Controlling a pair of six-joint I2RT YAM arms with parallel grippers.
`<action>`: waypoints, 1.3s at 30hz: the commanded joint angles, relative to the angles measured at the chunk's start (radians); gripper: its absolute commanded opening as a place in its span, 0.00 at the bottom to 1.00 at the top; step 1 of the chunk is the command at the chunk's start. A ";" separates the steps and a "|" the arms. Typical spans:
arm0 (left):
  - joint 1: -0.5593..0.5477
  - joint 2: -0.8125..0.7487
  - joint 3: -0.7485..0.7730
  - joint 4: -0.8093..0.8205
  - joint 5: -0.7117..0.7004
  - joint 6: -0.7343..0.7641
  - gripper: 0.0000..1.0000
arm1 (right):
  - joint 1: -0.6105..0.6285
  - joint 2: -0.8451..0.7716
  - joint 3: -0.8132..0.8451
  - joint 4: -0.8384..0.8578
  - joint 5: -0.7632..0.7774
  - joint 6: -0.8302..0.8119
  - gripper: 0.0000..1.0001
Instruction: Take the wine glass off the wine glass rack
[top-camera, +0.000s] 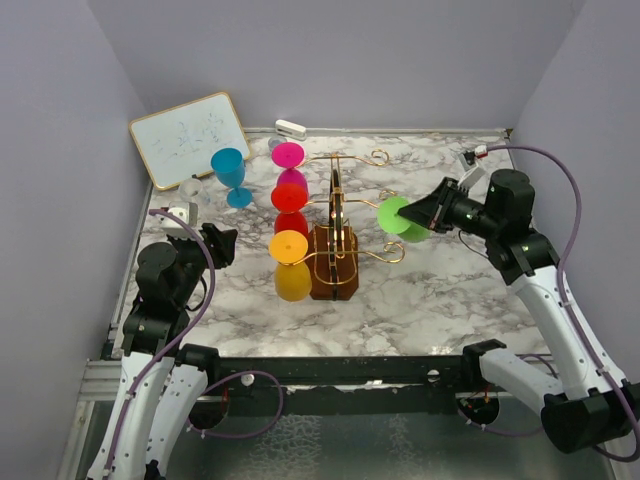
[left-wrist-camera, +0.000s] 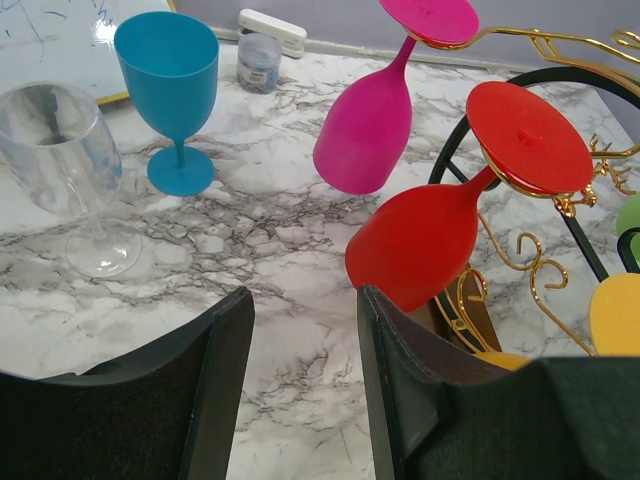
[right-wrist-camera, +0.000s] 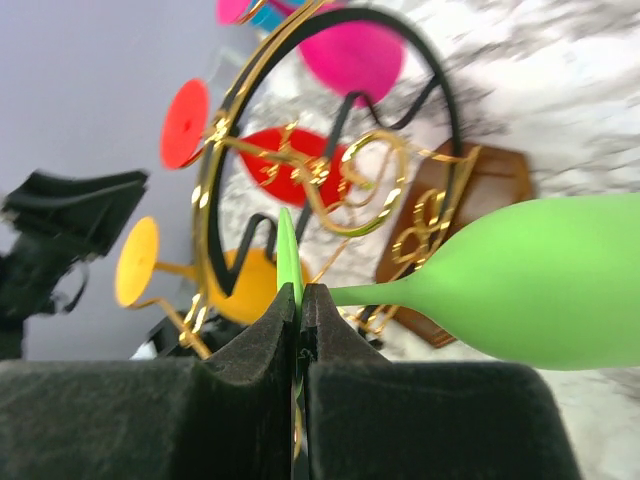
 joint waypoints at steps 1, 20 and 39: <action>-0.003 0.000 -0.004 0.006 -0.023 -0.007 0.49 | 0.003 -0.047 0.092 -0.096 0.309 -0.176 0.01; -0.003 0.004 -0.011 0.008 -0.038 -0.016 0.49 | 0.378 0.162 0.441 0.185 0.498 -0.985 0.01; -0.003 0.304 0.714 -0.201 0.189 -0.193 0.58 | 1.078 -0.137 -0.251 0.668 1.004 -2.428 0.01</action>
